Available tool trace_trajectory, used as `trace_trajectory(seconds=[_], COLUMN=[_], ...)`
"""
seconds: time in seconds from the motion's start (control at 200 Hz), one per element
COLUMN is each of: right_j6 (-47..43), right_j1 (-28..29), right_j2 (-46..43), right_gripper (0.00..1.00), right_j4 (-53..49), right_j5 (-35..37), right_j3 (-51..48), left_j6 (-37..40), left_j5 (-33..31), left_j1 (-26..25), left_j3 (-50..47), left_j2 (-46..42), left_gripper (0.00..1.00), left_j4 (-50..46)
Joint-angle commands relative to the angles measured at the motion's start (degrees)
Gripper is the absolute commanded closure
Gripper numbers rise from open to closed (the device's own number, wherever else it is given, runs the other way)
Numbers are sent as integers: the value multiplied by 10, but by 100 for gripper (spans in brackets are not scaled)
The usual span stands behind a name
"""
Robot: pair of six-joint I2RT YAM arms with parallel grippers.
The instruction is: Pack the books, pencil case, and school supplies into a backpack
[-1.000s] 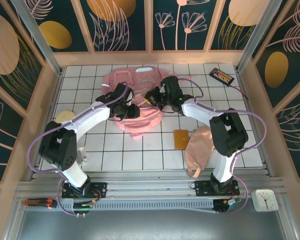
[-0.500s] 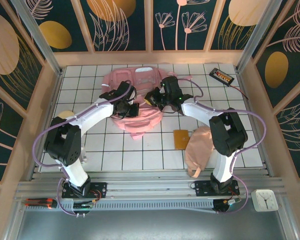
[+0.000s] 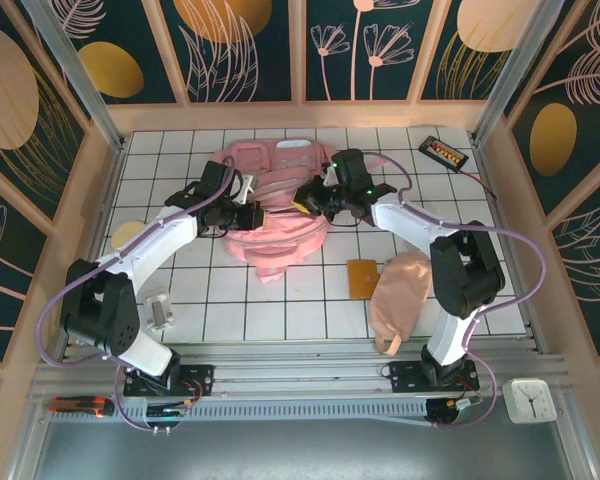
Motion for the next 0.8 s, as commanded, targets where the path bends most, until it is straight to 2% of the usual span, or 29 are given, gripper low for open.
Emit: trace_trajectory(seconds=[0.0,0.08,0.225,0.415,0.495,0.585,0.61,0.635,0.665,0.72,0.796], right_j6=[-65,-68,-59,-40,-42,-40,-39,-36,-33,-26,-16], right_j1=[-129,-149,-134,-118,-118,-114,-111,-108,-104,-94,-76], right_j2=[-67,-57,-35,-21,-20,-24,-25,-27,-30,-31,-30], right_gripper=[100,100,100,100,100,100,100,100,100,100,100], right_j4=[-95,-94,-70,-40,-44,-49,-50,-49,-48,-43,-38], right_j5=[48,25,-4,-13,-15,-17,-18,-18,-18,-17,-15], right_j3=[19,30,47,42,46,46,45,42,39,34,30], left_j6=[8,8,-19,-13,-15,-44,-53,-60,-68,-88,-141], left_j5=[-210,-176,-44,-76,-49,20,29,32,32,32,58], left_j1=[96,95,95,95,95,88,81,69,53,21,-13], left_j3=[5,12,-5,-34,-49,-62,-62,-59,-52,-34,-27], left_j2=[23,26,13,-4,-11,-20,-23,-24,-23,-17,-7], left_gripper=[100,100,100,100,100,100,90,69,53,46,43], left_j4=[-85,-75,-35,-47,-36,4,15,22,27,34,71])
